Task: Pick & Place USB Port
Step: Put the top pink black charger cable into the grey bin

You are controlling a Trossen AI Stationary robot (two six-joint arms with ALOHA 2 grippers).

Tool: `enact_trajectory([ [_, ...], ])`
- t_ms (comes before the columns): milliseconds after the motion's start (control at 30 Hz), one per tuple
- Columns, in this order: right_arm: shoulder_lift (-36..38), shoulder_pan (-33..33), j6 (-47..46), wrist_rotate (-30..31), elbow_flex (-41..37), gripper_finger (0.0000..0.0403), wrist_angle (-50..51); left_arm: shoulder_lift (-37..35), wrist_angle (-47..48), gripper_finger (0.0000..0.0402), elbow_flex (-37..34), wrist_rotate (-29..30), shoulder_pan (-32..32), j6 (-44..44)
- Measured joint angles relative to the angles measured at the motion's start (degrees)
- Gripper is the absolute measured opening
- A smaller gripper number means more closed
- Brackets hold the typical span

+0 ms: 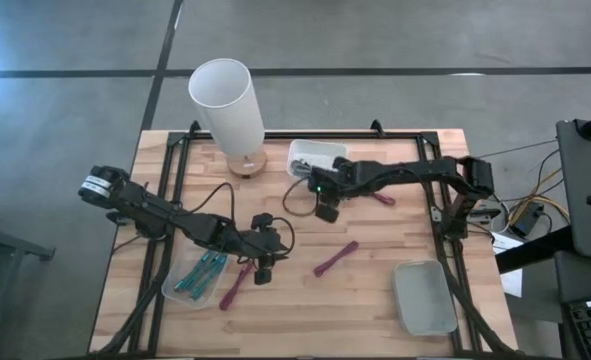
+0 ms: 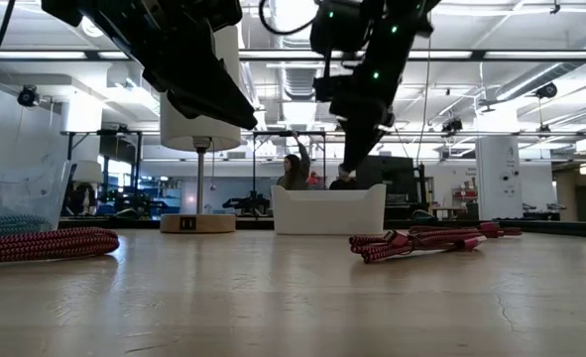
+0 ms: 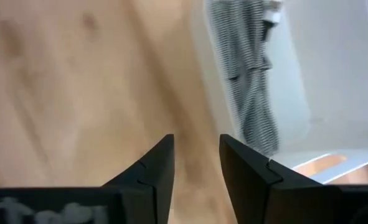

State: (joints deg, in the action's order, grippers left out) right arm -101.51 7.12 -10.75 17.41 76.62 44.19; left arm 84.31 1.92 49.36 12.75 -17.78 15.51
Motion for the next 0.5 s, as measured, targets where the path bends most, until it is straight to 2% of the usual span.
enact_trajectory([
  [300,1.39,-10.44,-5.73,-0.06,0.0,0.0126,3.37,0.0,-0.05,0.0103,0.0,0.0,0.0,0.12],
  [500,1.81,-13.8,-10.86,0.04,0.0,0.0132,9.96,0.0,-0.12,0.0103,0.0,0.0,0.02,1.14],
])
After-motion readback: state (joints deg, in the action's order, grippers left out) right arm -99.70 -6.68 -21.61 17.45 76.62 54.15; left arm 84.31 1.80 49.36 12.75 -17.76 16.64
